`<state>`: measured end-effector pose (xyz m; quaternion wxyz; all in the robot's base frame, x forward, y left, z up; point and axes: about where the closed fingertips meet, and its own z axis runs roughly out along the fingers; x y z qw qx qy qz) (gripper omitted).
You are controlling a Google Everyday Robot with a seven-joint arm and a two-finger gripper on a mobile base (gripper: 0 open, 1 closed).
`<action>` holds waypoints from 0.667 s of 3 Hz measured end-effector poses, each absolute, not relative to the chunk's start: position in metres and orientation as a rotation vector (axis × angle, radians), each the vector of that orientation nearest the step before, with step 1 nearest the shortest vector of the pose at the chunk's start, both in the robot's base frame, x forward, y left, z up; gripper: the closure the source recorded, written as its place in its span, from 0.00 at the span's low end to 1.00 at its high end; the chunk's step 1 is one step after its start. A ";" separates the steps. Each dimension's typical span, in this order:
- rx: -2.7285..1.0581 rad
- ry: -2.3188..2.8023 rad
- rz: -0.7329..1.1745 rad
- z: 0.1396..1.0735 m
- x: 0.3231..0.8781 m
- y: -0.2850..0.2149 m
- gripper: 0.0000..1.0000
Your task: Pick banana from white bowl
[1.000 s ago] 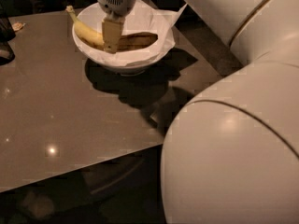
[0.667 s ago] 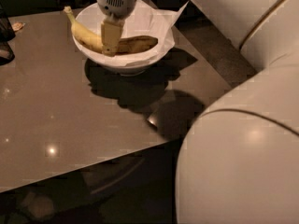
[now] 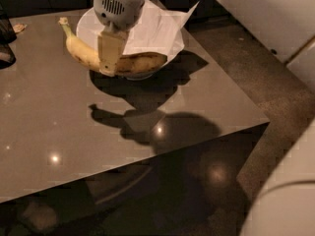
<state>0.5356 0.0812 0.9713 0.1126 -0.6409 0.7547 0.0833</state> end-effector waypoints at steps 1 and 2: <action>-1.860 2.269 0.290 0.964 0.511 0.083 1.00; -1.849 2.262 0.290 0.964 0.513 0.085 1.00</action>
Offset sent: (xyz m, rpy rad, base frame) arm -0.0224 0.0015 -0.0062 0.0022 0.0428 -0.0254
